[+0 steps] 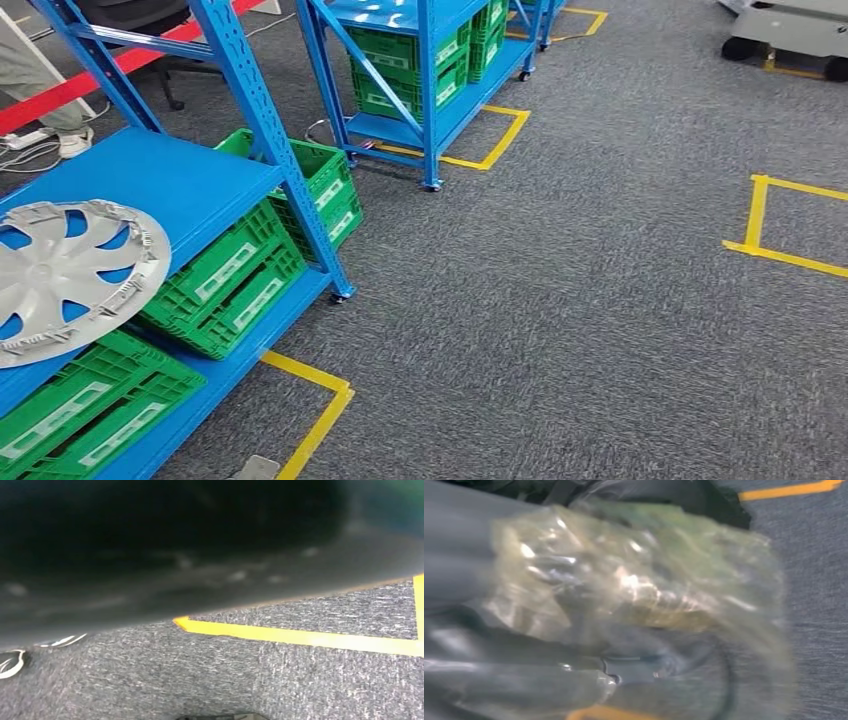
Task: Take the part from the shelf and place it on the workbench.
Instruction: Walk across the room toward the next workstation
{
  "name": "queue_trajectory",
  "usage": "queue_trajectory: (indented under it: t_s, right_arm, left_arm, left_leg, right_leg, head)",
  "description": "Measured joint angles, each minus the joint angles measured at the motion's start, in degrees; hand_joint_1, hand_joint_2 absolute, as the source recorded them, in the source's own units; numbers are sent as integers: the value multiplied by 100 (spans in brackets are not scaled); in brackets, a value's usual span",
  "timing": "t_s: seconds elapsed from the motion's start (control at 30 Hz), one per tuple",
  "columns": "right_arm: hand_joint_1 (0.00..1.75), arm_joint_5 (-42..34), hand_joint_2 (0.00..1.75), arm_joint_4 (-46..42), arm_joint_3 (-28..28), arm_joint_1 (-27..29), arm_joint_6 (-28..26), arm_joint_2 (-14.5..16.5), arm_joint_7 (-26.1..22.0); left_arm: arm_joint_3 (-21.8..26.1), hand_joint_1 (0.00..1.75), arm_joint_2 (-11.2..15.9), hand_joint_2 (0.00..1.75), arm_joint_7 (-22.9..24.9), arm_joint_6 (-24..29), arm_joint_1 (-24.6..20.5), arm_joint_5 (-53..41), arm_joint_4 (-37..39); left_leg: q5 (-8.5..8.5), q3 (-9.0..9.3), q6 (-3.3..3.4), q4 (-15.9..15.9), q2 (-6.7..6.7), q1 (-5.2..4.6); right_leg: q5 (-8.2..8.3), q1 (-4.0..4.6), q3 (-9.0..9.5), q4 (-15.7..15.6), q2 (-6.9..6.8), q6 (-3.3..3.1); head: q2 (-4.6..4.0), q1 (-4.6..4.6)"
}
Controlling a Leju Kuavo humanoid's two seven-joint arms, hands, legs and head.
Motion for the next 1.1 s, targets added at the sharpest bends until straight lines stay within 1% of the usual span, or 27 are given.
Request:
queue_trajectory:
  t_s: [0.03, 0.07, 0.13, 0.17, 0.2, 0.23, 0.27, 0.3, 0.33, 0.37, 0.4, 0.43, 0.47, 0.5, 0.57, 0.6, 0.63, 0.7, 0.77, 0.8, 0.83, 0.9, 0.93, 0.97, 1.03, 1.07, 1.1]
  right_arm:
    - [0, 35, 0, 1, -32, -19, 10, 0, -14]
    - [0, 61, 0, 1, -60, -32, 18, 0, -26]
    - [0, 94, 0, 2, -111, -42, 29, 0, -45]
    - [0, 100, 0, 3, -137, -42, 32, 0, -49]
    - [0, 102, 0, 4, -159, -42, 35, 0, -51]
    - [0, 104, 0, 5, -180, -44, 38, 0, -51]
    - [0, 104, 0, 7, -193, -47, 39, 0, -51]
    - [0, 105, 0, 7, -203, -50, 39, 0, -51]
    - [0, 116, 0, 7, -211, -54, 41, 1, -55]
    - [0, 137, 0, 7, -223, -59, 45, 4, -63]
    - [0, 165, 0, 13, -240, -67, 51, 11, -74]
    - [0, 201, 0, 18, -261, -82, 59, 17, -91]
    - [0, 241, 0, 26, -285, -102, 70, 24, -107]
    - [0, 278, 0, 36, -308, -124, 81, 28, -122]
    - [0, 347, 0, 46, -343, -170, 101, 28, -155]
    - [0, 370, 0, 50, -360, -187, 104, 27, -170]
    - [0, 390, 0, 51, -382, -200, 108, 26, -183]
    - [0, 411, 0, 57, -446, -207, 105, 24, -200]
    - [0, 424, 0, 76, -505, -203, 76, 22, -219]
    - [0, 436, 0, 87, -523, -202, 65, 22, -230]
    - [0, 452, 0, 96, -537, -201, 64, 21, -243]
    - [0, 493, 0, 110, -568, -199, 92, 20, -257]
    - [0, 515, 0, 125, -592, -202, 111, 19, -261]
    - [0, 541, 0, 140, -618, -206, 127, 19, -264]
    - [0, 598, 0, 163, -663, -219, 152, 18, -271]
    - [0, 624, 0, 164, -675, -227, 158, 19, -274]
    - [0, 641, 0, 166, -685, -235, 161, 19, -278]
  left_arm:
    - [1, 0, -1, 0, 1, 1, 8, -9, 0]
    - [2, 0, 0, 0, 2, 3, 19, -16, 0]
    - [2, 0, 1, 0, 3, 5, 16, -24, 0]
    - [2, 0, -2, 0, 3, 6, 8, -26, 1]
    - [2, 0, -4, 0, 3, 6, 0, -27, 1]
    - [2, 0, -7, 0, 3, 6, 3, -27, 1]
    - [2, 0, -8, 0, 3, 6, 16, -28, 1]
    - [2, 0, -9, 0, 3, 6, 34, -28, 1]
    - [3, 0, -8, 0, 3, 6, 51, -28, 1]
    - [3, 0, -5, 0, 3, 6, 61, -28, 1]
    - [5, 0, 4, 0, 3, 6, 59, -28, 1]
    - [6, 0, 9, 0, 0, 6, 46, -29, 0]
    - [8, 0, 14, 0, -3, 6, 31, -31, -1]
    - [10, 0, 17, 0, -6, 6, 22, -32, -1]
    - [17, 0, 10, 0, -14, 3, 40, -36, -1]
    - [22, 0, 10, 0, -19, 1, 52, -37, -1]
    - [28, 0, 7, 0, -25, -1, 50, -37, -1]
    - [39, 0, 2, 0, -38, -3, 17, -37, -1]
    - [48, 0, -11, 0, -60, -5, 7, -36, -1]
    - [55, 0, -18, 0, -74, -8, 20, -35, -1]
    - [64, 0, -26, 0, -88, -11, 34, -36, -1]
    - [85, 0, -36, 0, -103, -15, 44, -39, -1]
    - [92, 0, -38, 0, -106, -15, 36, -42, -1]
    - [97, 0, -38, 0, -107, -14, 28, -44, -1]
    - [102, 0, -39, 0, -109, -13, 32, -46, -1]
    - [104, 0, -37, 0, -110, -13, 40, -52, -1]
    - [107, 0, -35, 0, -112, -12, 43, -58, -1]
  left_leg:
    - [0, -7, -29, -10, -51, 14]
    - [-18, -19, -55, 19, -24, 20]
    - [-189, -182, -84, 361, 215, 12]
    - [-340, -372, -86, 719, 381, 1]
    - [-496, -605, -83, 1134, 484, -4]
    - [-599, -822, -72, 1498, 531, -6]
    - [-600, -959, -52, 1703, 548, -13]
    - [-484, -993, -18, 1701, 558, -28]
    - [-272, -916, 37, 1484, 586, -58]
    - [-39, -771, 115, 1137, 677, -109]
    - [109, -619, 200, 808, 822, -171]
    - [167, -482, 266, 525, 948, -226]
    - [148, -402, 309, 360, 1035, -271]
    - [89, -365, 324, 279, 1043, -291]
    - [74, -248, 332, 134, 899, -267]
    - [76, -166, 341, 68, 834, -237]
    - [78, -84, 349, 23, 766, -204]
    - [59, -5, 358, -16, 629, -155]
    - [8, 43, 332, -14, 469, -111]
    - [-33, 89, 303, -13, 390, -84]
    - [-80, 148, 265, -9, 311, -52]
    - [-189, 274, 169, 13, 164, 6]
    - [-237, 301, 121, 35, 98, 23]
    - [-279, 304, 70, 53, 41, 32]
    - [-319, 283, -3, 66, -27, 40]
    - [-324, 277, -31, 83, 7, 42]
    - [-330, 242, -51, 162, 114, 38]
  right_leg:
    - [-14, 5, 20, 4, -60, -55]
    - [-23, 8, 34, -3, -119, -100]
    - [-54, 20, 89, -18, -269, -193]
    - [-82, 44, 116, -19, -356, -231]
    - [-116, 71, 141, -19, -443, -261]
    - [-153, 100, 170, -19, -528, -282]
    - [-194, 127, 195, -19, -602, -292]
    - [-238, 151, 235, -19, -669, -298]
    - [-289, 173, 289, -22, -738, -304]
    - [-345, 189, 348, -28, -806, -310]
    - [-403, 212, 417, -33, -877, -306]
    - [-455, 226, 467, -40, -944, -293]
    - [-492, 233, 507, -60, -1014, -275]
    - [-498, 237, 562, -63, -1074, -245]
    - [-492, 220, 678, -59, -1117, -191]
    - [-507, 212, 685, 42, -1010, -162]
    - [-568, 199, 596, 229, -861, -136]
    - [-805, 163, 168, 879, -553, -74]
    - [-1020, 116, -305, 1385, -472, -6]
    - [-986, 92, -440, 1397, -465, 30]
    - [-810, 63, -489, 1231, -453, 69]
    - [-223, -9, -439, 616, -309, 159]
    - [-58, -32, -411, 382, -225, 154]
    - [64, -41, -385, 260, -158, 117]
    - [64, -25, -354, 256, -191, -26]
    - [112, -22, -323, 254, -239, -72]
    - [105, -23, -300, 236, -293, -102]
  head:
    - [0, -8]
    - [-1, -13]
    - [-1, -40]
    - [-1, -51]
    - [-1, -61]
    - [-1, -60]
    - [-1, -61]
    - [-1, -62]
    - [-1, -61]
    - [-1, -60]
    - [-1, -50]
    - [-1, -50]
    - [-1, -43]
    - [-1, -41]
    - [0, -49]
    - [-2, -39]
    - [-2, -25]
    - [-4, 10]
    - [-2, 12]
    - [-1, 11]
    - [-1, 10]
    - [-1, 23]
    - [-1, 46]
    - [-1, 63]
    - [-1, 87]
    - [-1, 81]
    - [-1, 76]
